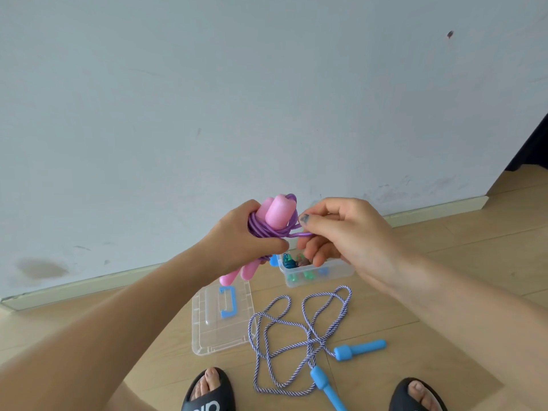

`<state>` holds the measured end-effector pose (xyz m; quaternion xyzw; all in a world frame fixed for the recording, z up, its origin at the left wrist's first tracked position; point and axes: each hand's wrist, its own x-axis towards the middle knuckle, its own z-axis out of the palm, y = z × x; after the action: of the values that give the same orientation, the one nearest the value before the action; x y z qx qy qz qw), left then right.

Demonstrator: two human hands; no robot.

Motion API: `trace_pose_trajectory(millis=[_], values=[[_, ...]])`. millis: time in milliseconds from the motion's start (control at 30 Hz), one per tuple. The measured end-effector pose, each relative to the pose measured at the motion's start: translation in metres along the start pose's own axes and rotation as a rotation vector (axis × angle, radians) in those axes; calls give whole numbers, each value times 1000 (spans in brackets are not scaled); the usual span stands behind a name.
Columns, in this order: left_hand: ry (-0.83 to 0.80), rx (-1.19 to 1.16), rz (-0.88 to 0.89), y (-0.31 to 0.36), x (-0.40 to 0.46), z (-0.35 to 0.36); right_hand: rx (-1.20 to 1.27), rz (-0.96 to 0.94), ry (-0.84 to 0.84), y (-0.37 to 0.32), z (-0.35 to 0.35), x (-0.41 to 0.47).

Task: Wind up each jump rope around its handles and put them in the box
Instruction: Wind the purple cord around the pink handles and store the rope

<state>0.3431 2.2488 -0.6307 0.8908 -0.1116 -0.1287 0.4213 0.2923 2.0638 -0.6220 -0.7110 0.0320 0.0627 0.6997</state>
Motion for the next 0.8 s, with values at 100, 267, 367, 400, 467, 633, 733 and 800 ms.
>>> trace_pose_trajectory(millis=[100,267,367,400,467,633,733,800], values=[[105,99,23,2,0,2,150,40,19,-5,2,-1],[217,210,115,3,-1,4,134,-8,44,-4,9,-6],[266,177,246,1,-2,4,185,-4,62,-5,12,-6],[283,191,296,1,-2,4,226,3,58,-7,12,-7],[283,219,348,0,-2,5,293,12,22,-11,12,-7],[219,139,291,6,-8,10,266,-42,-34,-15,11,-8],[137,42,203,10,-10,5,115,-103,-58,-17,1,-7],[63,-72,130,11,-10,1,-135,-170,6,-13,-4,-6]])
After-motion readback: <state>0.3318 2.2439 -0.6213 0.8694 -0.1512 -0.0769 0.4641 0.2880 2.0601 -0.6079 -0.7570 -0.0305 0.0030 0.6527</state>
